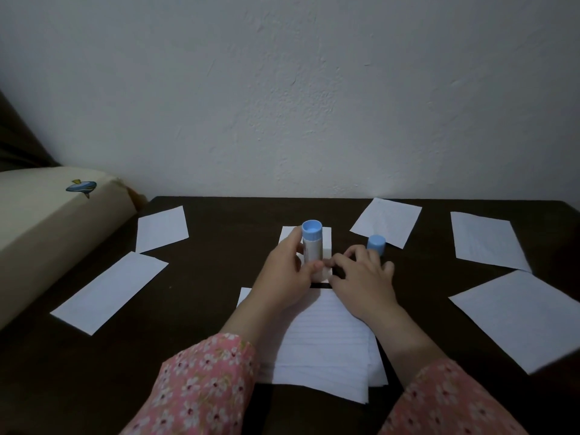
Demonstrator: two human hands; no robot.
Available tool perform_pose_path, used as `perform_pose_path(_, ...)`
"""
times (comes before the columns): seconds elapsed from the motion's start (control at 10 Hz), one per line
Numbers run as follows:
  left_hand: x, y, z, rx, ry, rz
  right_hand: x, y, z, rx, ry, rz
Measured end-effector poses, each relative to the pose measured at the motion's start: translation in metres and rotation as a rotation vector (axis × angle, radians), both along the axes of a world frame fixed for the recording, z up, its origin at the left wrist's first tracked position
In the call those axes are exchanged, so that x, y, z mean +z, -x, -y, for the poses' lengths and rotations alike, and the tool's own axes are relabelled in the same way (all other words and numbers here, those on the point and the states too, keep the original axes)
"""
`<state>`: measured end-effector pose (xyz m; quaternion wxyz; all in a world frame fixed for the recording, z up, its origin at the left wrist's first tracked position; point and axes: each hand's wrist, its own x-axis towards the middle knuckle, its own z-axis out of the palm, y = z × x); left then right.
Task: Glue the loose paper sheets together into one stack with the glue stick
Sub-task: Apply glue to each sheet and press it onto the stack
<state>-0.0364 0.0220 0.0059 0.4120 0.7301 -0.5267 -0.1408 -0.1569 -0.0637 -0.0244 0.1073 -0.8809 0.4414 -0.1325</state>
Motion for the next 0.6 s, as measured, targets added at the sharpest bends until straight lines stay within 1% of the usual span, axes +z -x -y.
perform_pose_path(0.3,0.004,-0.024,-0.014,0.035,-0.040,-0.059,-0.001,0.001,0.001,0.006,0.001,0.020)
perform_pose_path(0.5,0.007,-0.033,-0.021,0.054,-0.028,-0.083,-0.003,0.002,0.001,-0.001,0.002,0.037)
perform_pose_path(0.6,0.005,-0.037,-0.021,0.091,-0.039,-0.130,-0.003,0.001,0.001,-0.001,0.007,0.046)
